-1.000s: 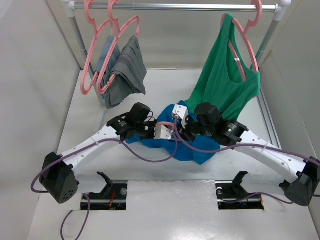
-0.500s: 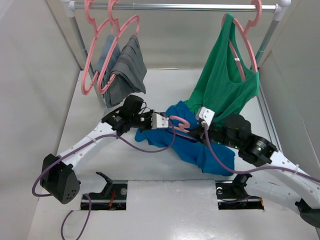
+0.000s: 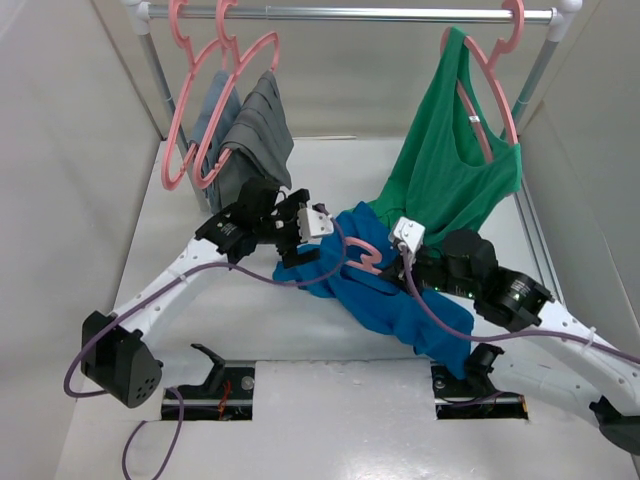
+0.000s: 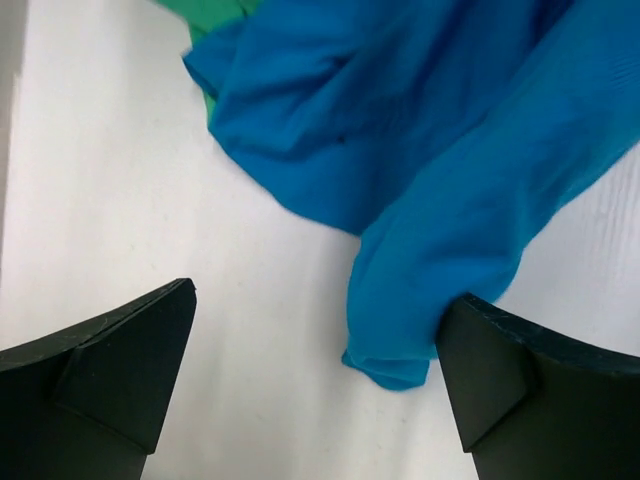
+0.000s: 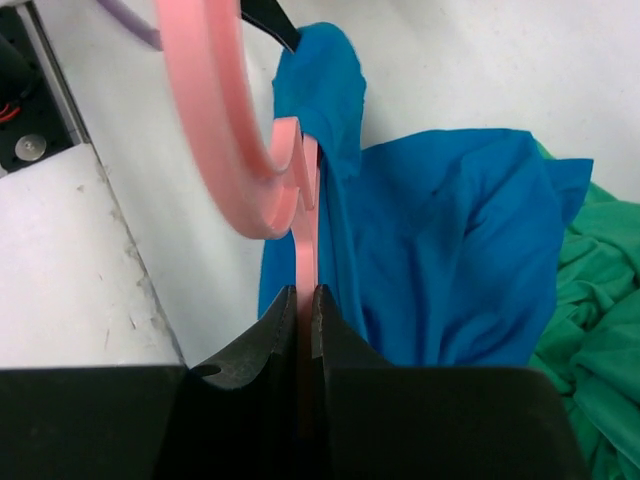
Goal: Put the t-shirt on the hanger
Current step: Place tshirt on hanger
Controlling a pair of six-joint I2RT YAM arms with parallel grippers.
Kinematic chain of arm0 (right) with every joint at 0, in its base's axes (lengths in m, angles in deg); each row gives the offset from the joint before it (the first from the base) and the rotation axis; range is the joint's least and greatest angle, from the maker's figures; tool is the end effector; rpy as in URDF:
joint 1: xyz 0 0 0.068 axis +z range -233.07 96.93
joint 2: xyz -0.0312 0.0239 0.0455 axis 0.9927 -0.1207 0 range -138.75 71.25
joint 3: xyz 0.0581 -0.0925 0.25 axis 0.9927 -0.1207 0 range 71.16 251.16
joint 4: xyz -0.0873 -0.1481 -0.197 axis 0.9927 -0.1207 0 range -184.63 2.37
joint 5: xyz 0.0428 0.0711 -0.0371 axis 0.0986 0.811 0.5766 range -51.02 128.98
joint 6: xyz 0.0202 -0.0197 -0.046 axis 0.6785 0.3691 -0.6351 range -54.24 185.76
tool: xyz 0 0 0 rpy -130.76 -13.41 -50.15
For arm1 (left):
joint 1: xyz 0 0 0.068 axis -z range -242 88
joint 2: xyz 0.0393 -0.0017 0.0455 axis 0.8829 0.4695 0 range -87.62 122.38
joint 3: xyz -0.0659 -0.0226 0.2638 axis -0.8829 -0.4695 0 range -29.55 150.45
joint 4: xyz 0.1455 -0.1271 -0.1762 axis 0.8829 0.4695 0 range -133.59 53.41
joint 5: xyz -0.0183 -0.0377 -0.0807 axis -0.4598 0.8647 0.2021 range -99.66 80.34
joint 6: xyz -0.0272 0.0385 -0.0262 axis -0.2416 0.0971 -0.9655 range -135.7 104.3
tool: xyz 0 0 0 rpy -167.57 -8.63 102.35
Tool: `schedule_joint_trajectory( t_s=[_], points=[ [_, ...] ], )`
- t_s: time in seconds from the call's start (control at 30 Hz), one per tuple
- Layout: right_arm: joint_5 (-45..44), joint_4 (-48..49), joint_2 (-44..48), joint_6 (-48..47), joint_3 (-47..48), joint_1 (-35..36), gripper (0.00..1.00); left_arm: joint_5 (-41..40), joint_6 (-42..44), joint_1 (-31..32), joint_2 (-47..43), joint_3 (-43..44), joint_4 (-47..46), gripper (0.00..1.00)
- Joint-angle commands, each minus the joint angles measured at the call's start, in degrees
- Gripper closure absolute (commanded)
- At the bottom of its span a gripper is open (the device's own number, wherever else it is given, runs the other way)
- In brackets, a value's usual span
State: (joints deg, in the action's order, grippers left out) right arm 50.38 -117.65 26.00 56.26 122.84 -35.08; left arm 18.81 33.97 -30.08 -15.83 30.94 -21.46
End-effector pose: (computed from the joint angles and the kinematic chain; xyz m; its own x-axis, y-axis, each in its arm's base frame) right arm 0.1091 0.1315 0.3445 -0.1239 -0.3794 -0.9169 -0.8822 0.4652 -0.0733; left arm 0.2265 -0.1610 0.3171 0.3091 0.5970 -0.7403 0.8758 0.1248 0.4663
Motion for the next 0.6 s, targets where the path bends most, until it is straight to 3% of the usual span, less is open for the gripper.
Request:
schedule_joint_trajectory(
  t_s=[0.0,0.4,0.47,0.5,0.57],
  points=[
    [0.1,3.8,-1.4,1.8,2.3,-0.1,1.0,7.2,-3.1,0.6,-3.5,4.2,-0.2,0.0],
    [-6.0,12.7,-8.3,6.2,-0.1,-0.1,1.0,18.2,-5.8,2.3,-14.3,1.5,-9.2,0.03],
    [-4.6,14.7,-9.7,6.2,0.4,-0.1,1.0,19.0,-7.1,3.3,-13.6,1.5,-10.4,0.11],
    [-4.0,15.4,-9.7,6.2,0.4,-0.1,1.0,19.0,-7.1,4.2,-12.3,2.4,-10.4,0.28],
    [-2.9,16.0,-10.5,6.2,1.1,-0.1,1.0,17.0,-6.3,6.5,-10.8,3.1,-10.4,0.43]
  ],
)
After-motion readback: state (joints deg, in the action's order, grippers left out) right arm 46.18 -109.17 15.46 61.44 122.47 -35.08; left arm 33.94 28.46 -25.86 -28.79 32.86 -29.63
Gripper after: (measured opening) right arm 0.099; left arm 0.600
